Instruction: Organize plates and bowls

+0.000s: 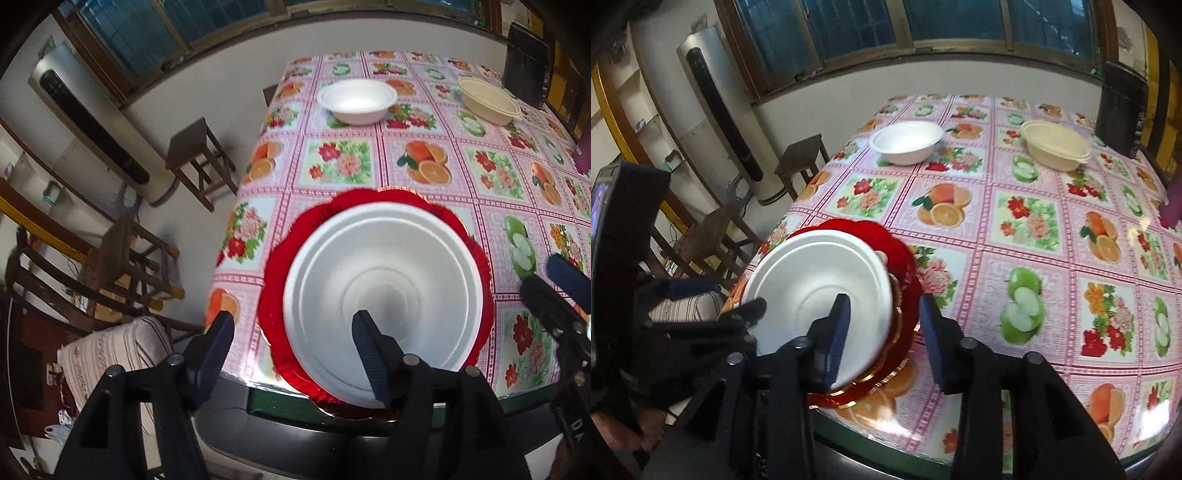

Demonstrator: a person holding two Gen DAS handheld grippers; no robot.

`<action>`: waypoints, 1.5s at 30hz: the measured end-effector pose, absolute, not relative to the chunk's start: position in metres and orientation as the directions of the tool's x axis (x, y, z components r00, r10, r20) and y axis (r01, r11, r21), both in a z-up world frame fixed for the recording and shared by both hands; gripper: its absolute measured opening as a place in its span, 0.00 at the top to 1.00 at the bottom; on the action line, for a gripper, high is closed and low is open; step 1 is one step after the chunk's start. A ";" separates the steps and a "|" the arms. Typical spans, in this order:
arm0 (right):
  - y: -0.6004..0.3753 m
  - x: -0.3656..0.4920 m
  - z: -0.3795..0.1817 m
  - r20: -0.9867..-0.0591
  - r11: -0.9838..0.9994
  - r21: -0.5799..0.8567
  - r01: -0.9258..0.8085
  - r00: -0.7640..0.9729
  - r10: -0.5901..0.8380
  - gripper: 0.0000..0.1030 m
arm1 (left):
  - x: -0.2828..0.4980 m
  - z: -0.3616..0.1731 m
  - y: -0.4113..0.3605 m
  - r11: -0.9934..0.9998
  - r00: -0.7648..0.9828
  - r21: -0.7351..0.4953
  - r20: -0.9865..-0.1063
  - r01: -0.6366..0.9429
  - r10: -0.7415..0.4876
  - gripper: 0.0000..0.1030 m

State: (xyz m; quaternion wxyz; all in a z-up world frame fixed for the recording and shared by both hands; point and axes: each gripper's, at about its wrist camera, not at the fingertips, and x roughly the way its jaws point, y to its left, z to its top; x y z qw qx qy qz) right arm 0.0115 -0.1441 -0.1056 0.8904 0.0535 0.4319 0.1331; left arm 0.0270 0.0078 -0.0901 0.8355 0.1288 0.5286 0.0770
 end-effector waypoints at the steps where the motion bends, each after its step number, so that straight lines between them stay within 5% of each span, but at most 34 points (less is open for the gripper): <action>1: -0.153 0.005 -0.103 -0.746 0.964 0.197 -0.181 0.610 0.267 0.60 | 0.027 -0.086 0.008 0.952 0.444 0.307 -0.854 0.004 0.273 0.30; 8: -0.220 -0.020 -0.099 -0.741 0.977 0.211 -0.036 0.645 0.184 0.59 | 0.041 -0.063 -0.025 0.955 0.500 0.292 -0.834 0.042 0.233 0.29; 19: -0.295 -0.051 -0.092 -0.739 0.958 0.243 0.153 0.668 0.081 0.59 | 0.040 -0.047 -0.124 0.957 0.482 0.118 -0.876 0.264 -0.025 0.22; 26: -0.353 -0.077 -0.086 -0.729 0.897 0.308 0.317 0.685 0.008 0.58 | 0.017 -0.041 -0.137 0.927 0.507 0.131 -0.859 0.352 -0.071 0.14; 34: -0.467 -0.118 -0.056 -0.608 0.487 0.644 0.589 0.782 -0.141 0.56 | 0.024 -0.034 -0.159 0.898 0.476 0.134 -0.875 0.420 -0.092 0.13; 36: -0.446 -0.102 -0.040 -0.605 0.586 0.579 0.567 0.781 -0.156 0.56 | 0.023 -0.032 -0.152 0.903 0.485 0.113 -0.867 0.415 -0.114 0.05; 40: -0.353 -0.041 -0.034 -0.679 0.880 0.331 0.341 0.734 -0.029 0.50 | 0.041 -0.047 -0.125 0.936 0.452 0.092 -0.889 0.339 -0.076 0.04; 45: -0.303 0.015 -0.055 -0.742 0.946 0.300 0.119 0.653 0.153 0.49 | 0.084 -0.055 -0.075 0.991 0.425 0.035 -0.905 0.126 -0.022 0.04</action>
